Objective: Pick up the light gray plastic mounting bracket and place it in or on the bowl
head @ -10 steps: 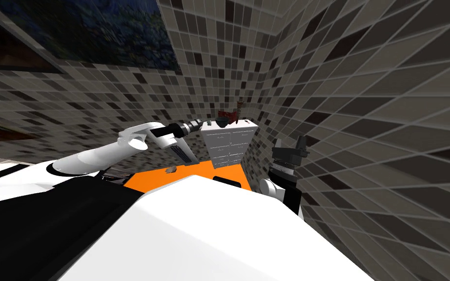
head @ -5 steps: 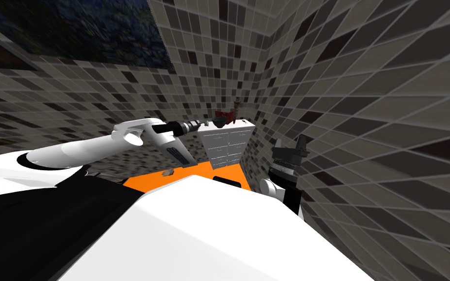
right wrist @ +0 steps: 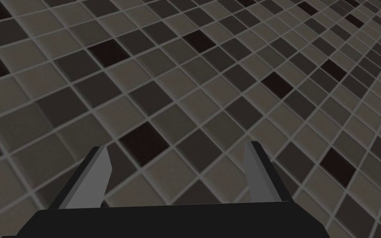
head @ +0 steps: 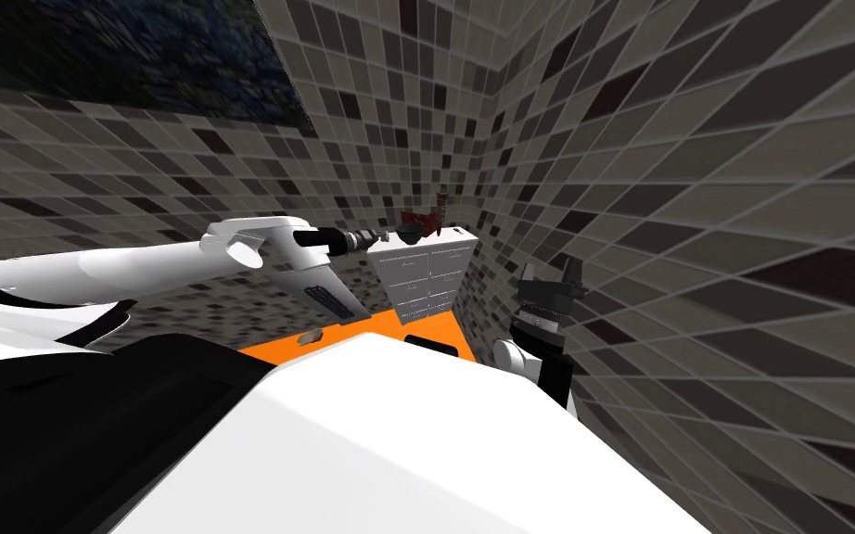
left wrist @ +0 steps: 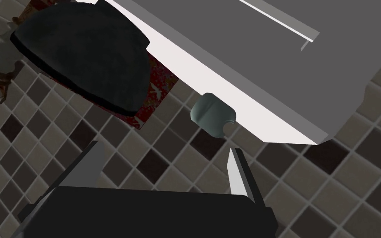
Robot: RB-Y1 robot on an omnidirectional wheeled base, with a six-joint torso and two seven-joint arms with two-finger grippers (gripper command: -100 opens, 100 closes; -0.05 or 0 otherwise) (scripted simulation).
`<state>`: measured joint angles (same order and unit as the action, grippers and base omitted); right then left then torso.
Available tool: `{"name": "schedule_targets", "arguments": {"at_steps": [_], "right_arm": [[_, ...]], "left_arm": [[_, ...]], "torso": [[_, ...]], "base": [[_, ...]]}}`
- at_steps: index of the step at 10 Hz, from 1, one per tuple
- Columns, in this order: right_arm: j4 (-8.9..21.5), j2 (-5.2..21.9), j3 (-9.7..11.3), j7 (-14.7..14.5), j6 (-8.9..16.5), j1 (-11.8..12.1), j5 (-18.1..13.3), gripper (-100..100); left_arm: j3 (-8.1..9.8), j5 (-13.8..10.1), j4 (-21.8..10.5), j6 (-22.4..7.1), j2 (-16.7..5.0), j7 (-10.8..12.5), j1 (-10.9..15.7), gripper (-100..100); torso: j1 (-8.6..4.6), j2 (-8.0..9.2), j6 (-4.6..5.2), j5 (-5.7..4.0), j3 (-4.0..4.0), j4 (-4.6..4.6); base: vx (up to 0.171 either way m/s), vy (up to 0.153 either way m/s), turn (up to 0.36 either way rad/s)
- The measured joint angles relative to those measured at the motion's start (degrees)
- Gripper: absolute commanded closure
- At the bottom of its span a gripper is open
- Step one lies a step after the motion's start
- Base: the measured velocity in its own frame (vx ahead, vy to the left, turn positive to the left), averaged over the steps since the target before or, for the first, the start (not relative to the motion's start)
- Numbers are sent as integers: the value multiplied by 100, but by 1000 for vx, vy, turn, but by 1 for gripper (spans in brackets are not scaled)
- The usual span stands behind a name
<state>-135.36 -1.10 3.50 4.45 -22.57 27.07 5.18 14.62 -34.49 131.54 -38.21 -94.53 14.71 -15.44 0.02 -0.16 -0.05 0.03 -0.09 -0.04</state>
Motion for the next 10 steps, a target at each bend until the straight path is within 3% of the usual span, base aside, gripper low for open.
{"name": "schedule_targets", "arguments": {"at_steps": [5,8,9,10], "right_arm": [[0,0,0,0,0,0,0,0],[0,0,0,0,0,0,0,0],[0,0,0,0,0,0,0,0],[0,0,0,0,0,0,0,0]], "left_arm": [[87,-356,-139,-678,-845,253,-227,-100],[147,-563,-284,-961,-1221,295,-378,-100],[100,-590,-319,-1053,-1476,447,-431,-100],[164,-742,-363,-1248,-1568,421,-491,-100]], "torso": [[3,-6,1,1,-4,-2],[1,-3,-2,1,-2,-1],[1,-3,0,0,-2,-1],[4,-11,0,2,-6,-3]], "base": [[43,8,-93],[42,6,-89],[68,19,-164],[56,23,-61]]}}
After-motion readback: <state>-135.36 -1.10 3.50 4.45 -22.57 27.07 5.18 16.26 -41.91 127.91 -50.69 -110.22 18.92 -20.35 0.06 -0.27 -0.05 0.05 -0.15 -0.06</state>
